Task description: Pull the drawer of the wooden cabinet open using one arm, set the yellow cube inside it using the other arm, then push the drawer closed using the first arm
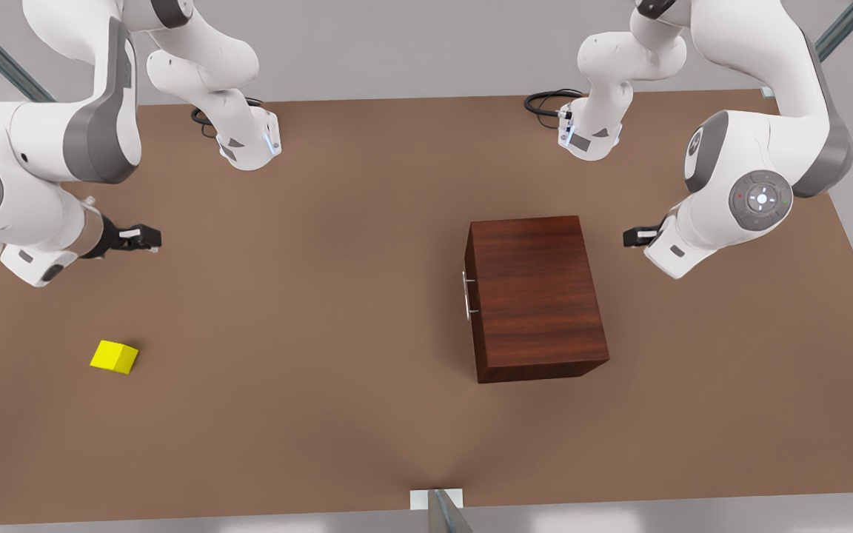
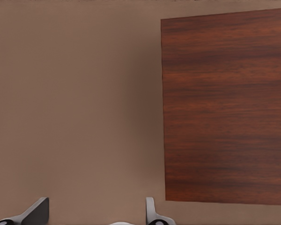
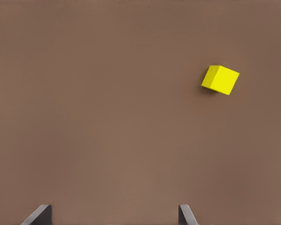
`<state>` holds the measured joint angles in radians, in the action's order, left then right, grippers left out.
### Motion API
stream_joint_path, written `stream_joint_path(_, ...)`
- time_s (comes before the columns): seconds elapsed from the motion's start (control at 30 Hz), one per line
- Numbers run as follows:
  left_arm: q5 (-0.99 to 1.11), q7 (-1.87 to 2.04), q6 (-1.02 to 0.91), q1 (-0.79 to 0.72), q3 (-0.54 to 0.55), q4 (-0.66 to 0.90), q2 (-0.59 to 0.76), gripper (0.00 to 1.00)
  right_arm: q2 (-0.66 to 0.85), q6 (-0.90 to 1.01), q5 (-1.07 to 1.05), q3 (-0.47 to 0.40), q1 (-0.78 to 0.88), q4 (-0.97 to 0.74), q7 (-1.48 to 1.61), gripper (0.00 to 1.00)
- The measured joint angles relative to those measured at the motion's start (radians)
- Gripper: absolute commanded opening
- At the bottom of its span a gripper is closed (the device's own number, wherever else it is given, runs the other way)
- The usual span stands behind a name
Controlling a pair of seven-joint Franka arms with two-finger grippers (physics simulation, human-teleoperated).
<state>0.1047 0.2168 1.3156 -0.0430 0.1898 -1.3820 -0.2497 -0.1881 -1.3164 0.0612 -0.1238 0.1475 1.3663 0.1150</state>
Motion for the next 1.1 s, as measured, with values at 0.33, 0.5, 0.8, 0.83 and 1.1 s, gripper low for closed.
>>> stream_joint_path(0.33,0.128,0.158,0.074,-0.559,-0.005,0.438,-0.483,1.00,-0.003,-0.039,-0.003,-0.004,-0.008,-0.005,0.021,1.00)
stream_joint_path(0.5,0.158,0.323,0.206,-0.623,-0.012,0.466,-0.559,1.00,-0.006,-0.043,-0.005,-0.004,-0.002,-0.002,0.028,1.00)
stream_joint_path(0.8,0.179,0.533,0.318,-0.637,-0.045,0.460,-0.621,1.00,-0.031,-0.056,-0.008,-0.009,-0.022,-0.006,0.033,1.00)
stream_joint_path(0.83,0.186,0.550,0.314,-0.637,-0.045,0.460,-0.626,1.00,-0.031,-0.058,-0.009,-0.009,-0.023,-0.006,0.033,1.00)
stream_joint_path(1.1,0.208,0.661,0.323,-0.675,-0.080,0.469,-0.665,1.00,-0.034,-0.067,-0.011,-0.008,-0.022,-0.004,0.035,1.00)
